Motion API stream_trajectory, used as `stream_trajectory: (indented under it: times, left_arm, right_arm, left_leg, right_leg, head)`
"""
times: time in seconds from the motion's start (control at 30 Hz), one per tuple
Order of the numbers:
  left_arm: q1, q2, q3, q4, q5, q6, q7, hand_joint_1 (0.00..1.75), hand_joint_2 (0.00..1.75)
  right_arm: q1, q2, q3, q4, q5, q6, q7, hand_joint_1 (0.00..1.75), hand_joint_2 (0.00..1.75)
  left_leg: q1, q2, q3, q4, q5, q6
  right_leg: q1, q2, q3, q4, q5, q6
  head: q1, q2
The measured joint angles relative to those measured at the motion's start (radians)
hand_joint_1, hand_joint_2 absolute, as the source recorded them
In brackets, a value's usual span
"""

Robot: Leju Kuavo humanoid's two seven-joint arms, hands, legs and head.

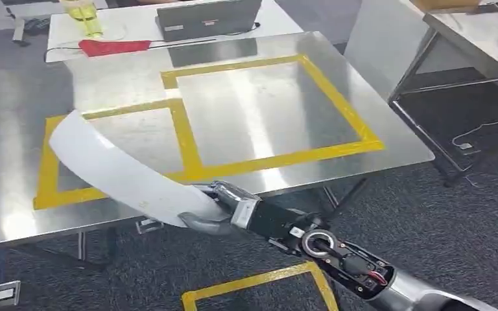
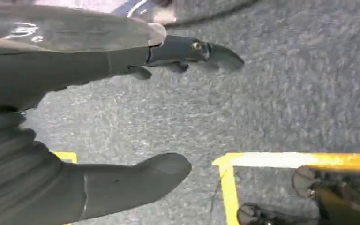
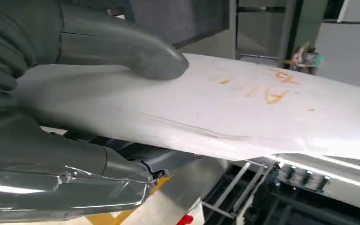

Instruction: Take the parts from the cabinet and place them on the table.

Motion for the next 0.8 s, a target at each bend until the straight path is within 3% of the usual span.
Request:
stream_trajectory:
  times: [0.03, 0.1, 0.13, 0.17, 0.2, 0.23, 0.3, 0.33, 0.4, 0.43, 0.47, 0.57, 0.8]
  left_arm:
    - [-0.001, 0.001, 0.000, 0.000, -0.002, 0.000, -0.001, 0.00, 1.75]
    - [-0.003, 0.002, 0.000, 0.000, -0.003, 0.000, -0.002, 0.00, 1.75]
    - [-0.003, 0.002, 0.000, 0.000, -0.003, 0.000, -0.002, 0.00, 1.75]
    - [-0.002, 0.002, -0.001, 0.000, -0.003, 0.000, -0.002, 0.00, 1.75]
    - [-0.002, 0.001, -0.002, 0.000, -0.003, 0.000, -0.002, 0.00, 1.75]
    - [-0.002, 0.000, -0.004, 0.000, 0.000, 0.000, -0.002, 0.00, 1.75]
    - [-0.002, -0.001, -0.005, 0.000, 0.005, 0.000, -0.002, 0.00, 1.75]
    - [-0.003, 0.000, -0.005, 0.000, 0.008, 0.001, -0.002, 0.00, 1.75]
    - [-0.006, 0.000, -0.005, 0.000, 0.012, 0.002, -0.002, 0.00, 1.75]
    - [-0.006, 0.003, -0.005, 0.000, 0.014, 0.002, -0.002, 0.00, 1.75]
    - [-0.005, 0.002, -0.005, 0.000, 0.015, 0.002, -0.002, 0.00, 1.75]
    - [-0.005, 0.000, -0.005, 0.000, 0.018, 0.003, -0.002, 0.00, 1.75]
    - [-0.005, 0.001, -0.005, 0.000, 0.026, 0.005, -0.002, 0.00, 1.75]
  right_arm:
    - [-0.004, 0.000, 0.000, 0.000, 0.000, 0.000, -0.002, 1.73, 1.75]
    - [-0.004, 0.000, -0.001, 0.000, 0.000, -0.001, -0.003, 1.73, 1.75]
    - [-0.003, -0.001, -0.001, 0.001, 0.000, -0.001, -0.003, 1.73, 1.75]
    - [-0.002, -0.002, -0.001, 0.003, 0.000, -0.001, -0.003, 1.73, 1.75]
    - [-0.002, -0.003, -0.001, 0.006, 0.000, -0.001, -0.003, 1.73, 1.75]
    - [-0.002, -0.003, -0.001, 0.008, 0.000, -0.001, -0.003, 1.73, 1.75]
    - [-0.004, -0.003, 0.000, 0.008, 0.000, 0.000, -0.004, 1.73, 1.75]
    - [-0.006, -0.003, 0.000, 0.009, 0.000, 0.001, -0.006, 1.73, 1.75]
    - [-0.010, -0.003, 0.002, 0.010, -0.004, 0.002, -0.007, 1.73, 1.75]
    - [-0.011, -0.003, 0.003, 0.011, -0.005, 0.003, -0.008, 1.73, 1.75]
    - [-0.014, -0.003, 0.004, 0.013, -0.005, 0.005, -0.008, 1.73, 1.75]
    - [-0.018, -0.003, 0.005, 0.016, -0.005, 0.006, -0.008, 1.73, 1.75]
    - [-0.034, -0.003, 0.011, 0.036, -0.006, 0.021, -0.011, 1.73, 1.75]
  left_leg:
    - [0.001, 0.000, 0.011, -0.006, -0.006, 0.006]
    - [0.002, 0.001, 0.030, -0.011, -0.018, 0.011]
    - [0.003, 0.001, 0.038, -0.011, -0.025, 0.010]
    - [0.004, 0.001, 0.046, -0.011, -0.032, 0.009]
    - [0.006, 0.000, 0.055, -0.010, -0.039, 0.006]
    - [0.008, 0.000, 0.065, -0.009, -0.046, 0.003]
    - [0.013, -0.002, 0.085, -0.008, -0.057, -0.006]
    - [0.010, -0.003, 0.088, -0.006, -0.061, -0.012]
    - [0.010, -0.005, 0.087, -0.007, -0.060, -0.023]
    - [0.004, -0.004, 0.087, -0.003, -0.077, -0.008]
    - [0.005, -0.002, 0.087, -0.006, -0.064, 0.011]
    - [0.006, -0.002, 0.092, -0.012, -0.061, 0.002]
    - [0.006, -0.003, 0.098, -0.026, -0.059, -0.017]
  right_leg:
    - [0.002, -0.008, -0.019, 0.047, -0.024, 0.006]
    - [-0.004, -0.010, -0.119, 0.225, -0.097, 0.013]
    - [-0.007, -0.010, -0.165, 0.295, -0.112, 0.017]
    - [-0.010, -0.011, -0.196, 0.326, -0.103, 0.022]
    - [-0.014, -0.012, -0.203, 0.307, -0.064, 0.025]
    - [-0.017, -0.013, -0.190, 0.246, -0.007, 0.028]
    - [-0.022, -0.016, -0.133, 0.071, 0.106, 0.030]
    - [-0.019, -0.014, -0.121, 0.029, 0.114, 0.030]
    - [-0.013, -0.012, -0.119, 0.019, 0.115, 0.016]
    - [-0.019, -0.012, -0.117, 0.012, 0.114, 0.018]
    - [-0.018, -0.010, -0.116, 0.011, 0.116, 0.017]
    - [-0.016, -0.009, -0.116, 0.011, 0.116, 0.016]
    - [-0.015, -0.010, -0.116, 0.011, 0.113, 0.008]
  head:
    - [0.007, 0.000]
    - [0.018, 0.000]
    - [0.021, 0.000]
    - [0.026, 0.000]
    - [0.029, 0.000]
    - [0.032, 0.000]
    - [0.041, 0.000]
    - [0.045, 0.000]
    - [0.040, 0.000]
    - [0.035, 0.000]
    - [0.032, 0.000]
    - [0.017, 0.000]
    - [0.010, 0.000]
